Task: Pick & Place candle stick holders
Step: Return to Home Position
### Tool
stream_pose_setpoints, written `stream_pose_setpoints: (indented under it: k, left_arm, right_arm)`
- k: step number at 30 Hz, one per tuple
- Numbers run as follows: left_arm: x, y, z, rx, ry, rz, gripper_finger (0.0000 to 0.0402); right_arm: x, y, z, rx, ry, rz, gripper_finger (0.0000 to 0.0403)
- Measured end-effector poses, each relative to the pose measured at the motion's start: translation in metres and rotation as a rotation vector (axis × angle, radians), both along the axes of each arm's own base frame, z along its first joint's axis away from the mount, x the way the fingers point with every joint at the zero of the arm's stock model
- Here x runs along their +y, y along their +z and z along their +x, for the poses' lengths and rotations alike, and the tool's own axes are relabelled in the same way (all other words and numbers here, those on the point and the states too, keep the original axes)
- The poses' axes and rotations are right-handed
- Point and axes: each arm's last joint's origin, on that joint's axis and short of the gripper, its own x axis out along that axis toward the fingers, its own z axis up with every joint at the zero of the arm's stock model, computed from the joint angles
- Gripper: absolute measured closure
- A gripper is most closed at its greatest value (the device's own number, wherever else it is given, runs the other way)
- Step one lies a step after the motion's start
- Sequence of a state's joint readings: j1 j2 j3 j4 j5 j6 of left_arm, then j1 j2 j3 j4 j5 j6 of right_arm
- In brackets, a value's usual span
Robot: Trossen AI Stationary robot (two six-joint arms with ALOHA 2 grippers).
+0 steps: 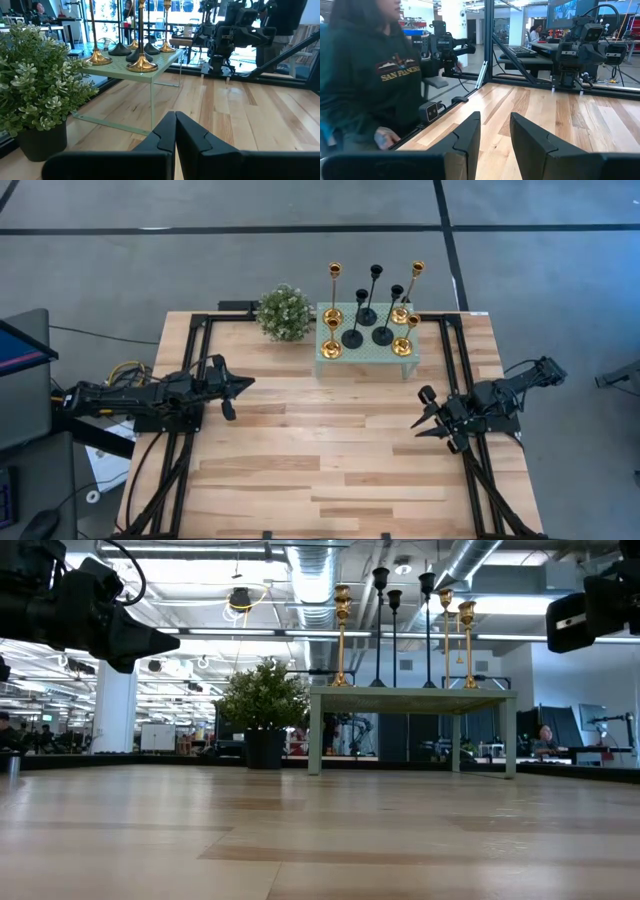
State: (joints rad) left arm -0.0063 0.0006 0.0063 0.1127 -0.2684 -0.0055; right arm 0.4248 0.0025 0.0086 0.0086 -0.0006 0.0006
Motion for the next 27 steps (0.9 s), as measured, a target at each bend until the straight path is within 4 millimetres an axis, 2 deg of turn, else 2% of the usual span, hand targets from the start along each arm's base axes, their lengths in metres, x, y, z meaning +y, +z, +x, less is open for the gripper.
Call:
stream_pose_setpoints:
  k: [27]
  left_arm:
    - [0.0000,-0.0046,0.0042,0.059,0.000,0.000,0.0394]
  right_arm:
    - [0.0000,-0.0002,0.0000,0.001,0.000,0.000,0.0305]
